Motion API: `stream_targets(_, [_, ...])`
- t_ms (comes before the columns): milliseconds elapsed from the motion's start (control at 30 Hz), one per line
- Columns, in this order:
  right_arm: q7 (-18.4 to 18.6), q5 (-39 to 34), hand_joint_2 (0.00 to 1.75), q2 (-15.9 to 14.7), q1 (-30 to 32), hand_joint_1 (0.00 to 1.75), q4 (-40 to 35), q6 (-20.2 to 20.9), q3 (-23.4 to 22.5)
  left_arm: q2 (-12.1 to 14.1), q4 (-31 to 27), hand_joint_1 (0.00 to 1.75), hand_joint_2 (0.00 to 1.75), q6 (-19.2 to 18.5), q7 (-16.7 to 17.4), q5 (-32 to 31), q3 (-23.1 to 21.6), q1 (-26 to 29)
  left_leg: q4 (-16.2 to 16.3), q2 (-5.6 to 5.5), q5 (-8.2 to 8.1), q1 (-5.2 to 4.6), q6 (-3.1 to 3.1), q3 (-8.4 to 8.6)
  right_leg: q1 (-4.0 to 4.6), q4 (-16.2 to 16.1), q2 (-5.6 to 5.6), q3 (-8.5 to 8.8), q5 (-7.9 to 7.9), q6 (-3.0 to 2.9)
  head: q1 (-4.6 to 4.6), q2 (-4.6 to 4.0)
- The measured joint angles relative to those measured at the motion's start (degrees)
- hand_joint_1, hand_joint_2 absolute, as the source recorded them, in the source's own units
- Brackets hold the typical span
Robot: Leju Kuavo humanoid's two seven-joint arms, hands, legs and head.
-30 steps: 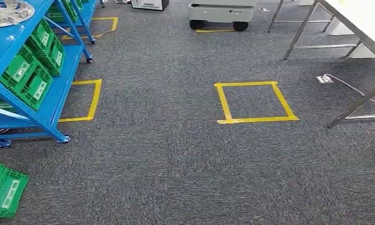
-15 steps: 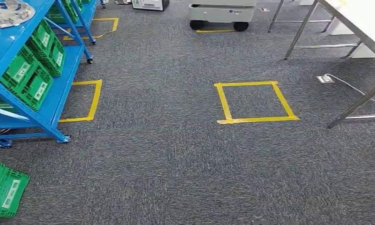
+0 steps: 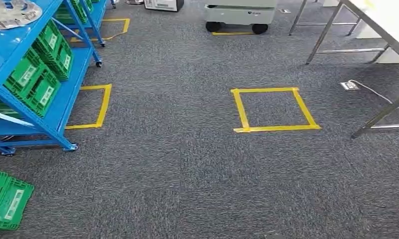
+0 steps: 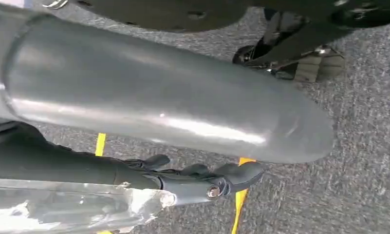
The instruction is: Take the parts from the cabinet and place them on the table.
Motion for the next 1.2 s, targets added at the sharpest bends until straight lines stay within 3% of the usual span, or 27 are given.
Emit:
stream_targets(33, [0.0,0.0,0.0,0.0,-0.1,0.0,0.0,0.0,0.0,0.0,0.0,0.0,0.0,0.0,0.0,0.0,0.0,0.0,0.2,-0.03,-0.1,0.17,-0.19,0.05,-0.31,-3.3,-0.02,1.46,2.3,0.33,0.04,0.0])
stream_targets(100, [0.0,0.0,0.0,0.0,-0.3,0.0,0.0,0.0,-0.1,0.0,0.0,0.0,0.0,0.0,0.0,0.0,0.0,-0.1,1.0,-0.19,-0.69,0.68,-1.17,0.02,-1.21,-13.8,-0.15,6.82,7.35,1.38,0.09,0.0])
stream_targets(133, [0.0,0.1,0.0,0.4,-0.4,0.0,0.0,0.0,-0.1,0.4,0.1,0.0,0.0,0.0,0.0,0.0,0.0,-0.1,1.3,-0.31,-0.9,0.42,-1.72,-0.24,-1.16,-15.3,0.31,8.05,5.85,2.14,0.34,0.0])
stream_targets(167, [0.0,0.1,0.0,0.5,-0.3,0.0,0.0,0.0,-0.1,0.2,0.1,0.0,0.0,0.1,0.0,-0.2,0.0,-0.2,1.6,-0.38,-1.04,0.32,-2.21,-0.51,-1.02,-14.3,1.22,7.9,7.14,0.62,0.44,0.0])
stream_targets(233, [0.0,0.2,0.0,0.5,-0.4,0.0,0.0,0.0,-0.2,0.3,0.1,0.0,0.0,0.3,0.2,-0.3,0.0,-0.2,2.2,-0.71,-0.69,0.38,-2.73,-0.9,-1.04,-14.3,1.2,7.03,6.49,-0.83,0.28,0.0])
stream_targets(267, [0.0,0.2,0.0,0.5,-0.4,0.0,0.0,-0.1,-0.3,0.3,0.1,0.0,0.0,0.3,0.4,-0.3,0.0,-0.1,2.2,-0.72,-0.54,0.47,-3.0,-1.14,-0.96,-14.0,1.17,6.62,6.56,-1.04,0.41,0.0])
stream_targets(300, [0.0,0.2,0.0,0.5,-0.3,0.0,0.0,-0.1,-0.3,0.3,0.1,0.0,0.0,0.3,0.4,-0.3,0.0,0.0,2.5,-0.57,-1.21,0.68,-3.26,-1.45,-0.95,-14.1,1.01,6.26,6.75,-1.68,0.33,0.0])
stream_targets(333, [0.0,0.3,0.0,0.5,-0.3,0.0,0.0,-0.1,-0.3,0.2,0.1,0.0,0.0,0.3,0.4,-0.4,0.0,0.0,4.2,-0.25,-3.33,0.66,-3.24,-2.21,-0.77,-14.1,0.95,5.94,7.05,-2.16,0.02,0.0])
stream_targets(433, [0.0,0.4,0.0,0.5,-0.3,0.0,0.0,-0.2,-0.3,0.2,0.1,0.0,0.0,0.4,0.5,-0.5,0.0,-0.2,16.9,-0.22,-11.2,0.36,-2.78,-6.92,0.08,-14.1,0.43,4.67,7.91,-3.34,-0.22,0.0])
stream_targets(467, [0.0,0.5,0.0,0.5,-0.3,0.0,0.0,-0.2,-0.3,0.2,0.1,0.0,0.0,0.4,0.5,-0.6,0.0,-0.3,19.8,-0.23,-12.27,0.14,-2.37,-7.72,0.43,-14.1,0.28,4.2,8.24,-3.57,-0.18,0.0])
stream_targets(500, [0.0,0.5,0.0,0.5,-0.3,0.0,0.0,-0.2,-0.3,0.2,0.1,0.0,0.0,0.4,0.5,-0.6,0.0,-0.3,19.8,-0.23,-11.76,-0.2,-1.92,-7.1,0.69,-14.1,0.22,3.75,8.57,-3.75,-0.2,0.0])
stream_targets(533, [0.0,0.5,0.0,0.5,-0.3,0.0,0.0,-0.2,-0.4,0.1,0.1,0.0,0.0,0.4,0.5,-0.8,0.0,-0.3,17.6,-0.23,-10.12,-0.6,-1.44,-5.34,0.88,-14.1,0.22,3.34,8.93,-3.89,-0.17,0.0])
stream_targets(600, [0.0,0.5,0.0,0.5,-0.4,0.0,0.0,-0.2,-0.5,0.2,0.1,0.0,0.0,0.4,0.5,-1.0,0.0,-0.3,8.6,-0.23,-6.29,-1.44,-0.53,0.71,1.02,-14.1,0.3,2.76,9.63,-3.81,-0.2,0.0])
stream_targets(633, [0.0,0.6,0.0,0.5,-0.4,0.0,0.0,-0.2,-0.6,0.2,0.1,0.0,0.0,0.5,0.5,-1.0,0.0,-0.4,4.2,-0.22,-5.69,-1.84,0.04,3.81,0.98,-14.1,0.3,2.65,9.99,-3.68,-0.2,0.0])
stream_targets(667, [0.0,0.7,0.0,0.5,-0.4,0.0,0.0,-0.2,-0.6,0.2,0.1,0.0,0.0,0.5,0.5,-1.0,0.0,-0.6,1.4,-0.19,-5.79,-2.1,0.19,5.24,1.23,-14.0,0.3,2.3,10.29,-3.3,-0.24,0.0])
stream_targets(733, [0.0,0.7,0.0,0.5,-0.5,0.0,0.0,-0.2,-0.8,0.1,0.1,0.0,0.0,0.6,0.5,-1.1,0.0,-0.7,1.3,-0.25,-5.37,-2.11,-0.28,4.55,1.08,-14.4,0.07,2.17,11.33,-2.66,-0.24,0.0])
stream_targets(800, [0.0,0.7,0.0,0.5,-0.4,0.0,0.0,-0.2,-0.8,0.0,0.1,0.0,0.0,0.6,0.5,-1.2,0.0,-0.4,0.5,-0.13,-3.94,-1.72,0.04,4.08,1.14,-14.6,0.1,1.9,11.99,-2.04,-0.22,0.0])
stream_targets(867, [0.0,0.8,0.0,0.5,-0.3,0.0,0.0,-0.2,-0.8,0.0,0.1,0.0,0.0,0.6,0.5,-1.3,0.0,-0.4,0.5,0.03,-3.13,-1.57,0.48,2.99,1.1,-11.5,0.13,0.19,7.45,-1.54,0.04,0.0])
stream_targets(933, [0.0,0.9,0.0,0.5,-0.4,0.0,0.0,-0.3,-0.9,0.0,0.1,0.0,0.0,0.7,0.5,-1.5,0.0,-0.4,0.5,0.11,-2.18,-1.56,0.67,1.74,1.04,-2.5,0.11,-2.27,1.61,-1.05,-0.05,0.0])
stream_targets(967, [0.0,0.9,0.0,0.5,-0.4,0.0,0.0,-0.2,-0.9,0.0,0.1,0.0,0.0,0.7,0.5,-1.5,0.0,-0.4,0.5,0.19,-1.81,-1.56,0.62,1.09,1.03,1.1,0.1,-3.05,0.63,-0.84,0.07,0.0])
stream_targets(1000, [0.0,0.9,0.0,0.5,-0.3,0.0,0.0,-0.2,-0.9,0.0,0.1,0.0,0.0,0.7,0.5,-1.5,0.0,-0.3,0.5,0.29,-1.34,-1.55,0.55,0.58,0.95,2.5,0.08,-2.86,1.57,-0.72,-0.02,0.0])
stream_targets(1033, [0.0,1.0,0.0,0.5,-0.3,0.0,0.0,-0.2,-0.9,0.0,0.1,0.0,0.0,0.7,0.5,-1.6,0.0,-0.3,0.6,0.33,-0.87,-1.54,0.44,0.01,0.84,1.5,0.08,-1.46,3.57,-0.64,0.0,0.0])
stream_targets(1067, [0.0,1.0,0.0,0.5,-0.3,0.0,0.0,-0.2,-0.9,0.0,0.1,0.0,0.0,0.7,0.5,-1.6,0.0,-0.3,0.6,0.33,-0.49,-1.5,0.26,-0.48,0.74,-1.5,0.06,0.94,5.59,-0.6,0.0,0.0])
stream_targets(1100, [0.0,1.0,0.0,0.5,-0.3,0.0,0.0,-0.2,-0.9,0.0,0.1,0.0,0.0,0.7,0.5,-1.6,0.0,-0.3,0.6,0.32,-0.12,-1.41,0.0,-0.82,0.61,-6.8,0.05,4.73,6.8,-0.51,-0.02,0.0])
stream_targets(1133, [0.0,1.0,0.0,0.5,-0.4,0.0,0.0,-0.2,-0.9,0.0,0.1,0.0,0.0,0.7,0.5,-1.6,0.0,-0.3,0.8,0.31,0.13,-1.42,-0.33,-0.95,0.39,-12.7,0.07,8.8,6.38,-0.31,0.02,0.0])
stream_targets(1167, [0.0,1.0,0.0,0.5,-0.7,0.0,0.0,-0.2,-0.9,0.0,0.1,0.0,0.0,0.7,0.5,-1.6,0.0,-0.3,0.9,0.31,0.24,-1.66,-0.6,-1.44,0.62,-16.1,0.2,11.65,4.85,-0.25,0.11,0.0])
stream_targets(1200, [0.0,1.1,0.0,0.5,-0.8,0.0,0.0,-0.2,-0.9,0.1,0.1,0.0,0.0,0.7,0.5,-1.6,0.0,-0.4,1.2,0.3,0.53,-1.79,-0.82,-1.41,0.62,-16.6,0.33,11.35,4.72,-0.89,-0.13,0.0])
